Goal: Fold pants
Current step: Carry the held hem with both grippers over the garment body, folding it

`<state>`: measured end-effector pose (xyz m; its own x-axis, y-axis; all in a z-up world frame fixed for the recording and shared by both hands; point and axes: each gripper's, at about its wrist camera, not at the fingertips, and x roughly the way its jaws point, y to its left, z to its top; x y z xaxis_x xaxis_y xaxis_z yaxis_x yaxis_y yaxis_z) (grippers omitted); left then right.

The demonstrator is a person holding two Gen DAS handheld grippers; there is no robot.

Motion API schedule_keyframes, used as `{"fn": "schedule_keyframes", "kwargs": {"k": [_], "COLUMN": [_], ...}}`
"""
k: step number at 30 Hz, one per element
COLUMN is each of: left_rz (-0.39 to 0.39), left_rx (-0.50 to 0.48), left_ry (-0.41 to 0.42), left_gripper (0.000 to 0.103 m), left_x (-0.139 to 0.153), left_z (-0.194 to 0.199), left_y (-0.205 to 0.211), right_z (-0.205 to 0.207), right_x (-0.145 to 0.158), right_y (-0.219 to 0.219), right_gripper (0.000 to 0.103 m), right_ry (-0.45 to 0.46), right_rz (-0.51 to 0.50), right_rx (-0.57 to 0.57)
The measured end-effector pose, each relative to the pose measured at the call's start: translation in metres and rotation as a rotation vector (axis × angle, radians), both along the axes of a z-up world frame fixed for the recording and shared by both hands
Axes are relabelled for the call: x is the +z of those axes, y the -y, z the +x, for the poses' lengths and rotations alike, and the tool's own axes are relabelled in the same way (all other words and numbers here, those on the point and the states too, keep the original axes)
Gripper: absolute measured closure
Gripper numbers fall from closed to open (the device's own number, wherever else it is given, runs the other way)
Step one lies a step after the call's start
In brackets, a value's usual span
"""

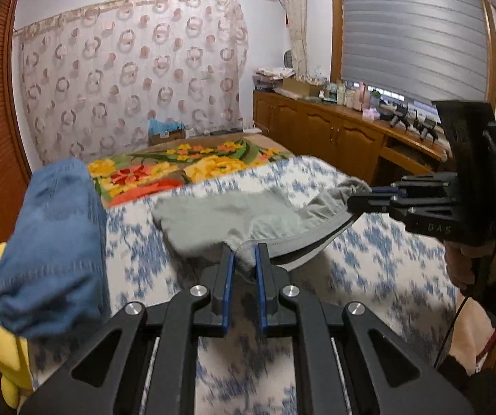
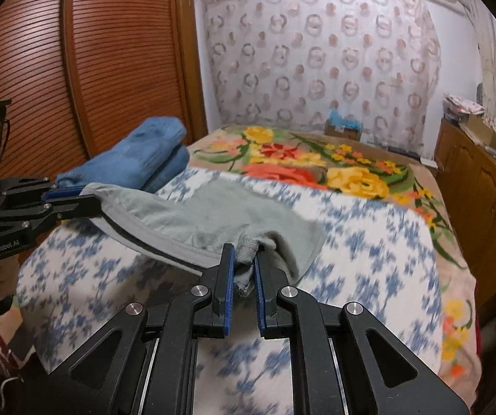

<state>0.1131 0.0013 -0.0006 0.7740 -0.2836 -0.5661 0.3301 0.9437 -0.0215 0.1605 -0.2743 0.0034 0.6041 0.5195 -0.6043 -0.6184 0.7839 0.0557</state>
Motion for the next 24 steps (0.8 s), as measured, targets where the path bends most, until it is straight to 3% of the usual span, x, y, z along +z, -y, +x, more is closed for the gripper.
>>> {"fn": "schedule_keyframes", "kwargs": {"k": [15,24], "left_rz": [-0.071,-0.080], "left_rx": [0.007,0.022], "left_ry": [-0.059,-0.111], "left_gripper": [0.094,0.094], "left_x": [-0.030,-0.055], "left_z": [-0.049,-0.056], "left_y": [-0.014,-0.012], "right_z": [-0.056,-0.077], "right_x": [-0.028,-0.052], "right_y": [0.000,-0.003], "right_gripper": [0.095,0.095], "right_ry": [-0.061,-0.091], "right_rz": [0.008,-0.022], "right_rx": [0.014,0.001]}}
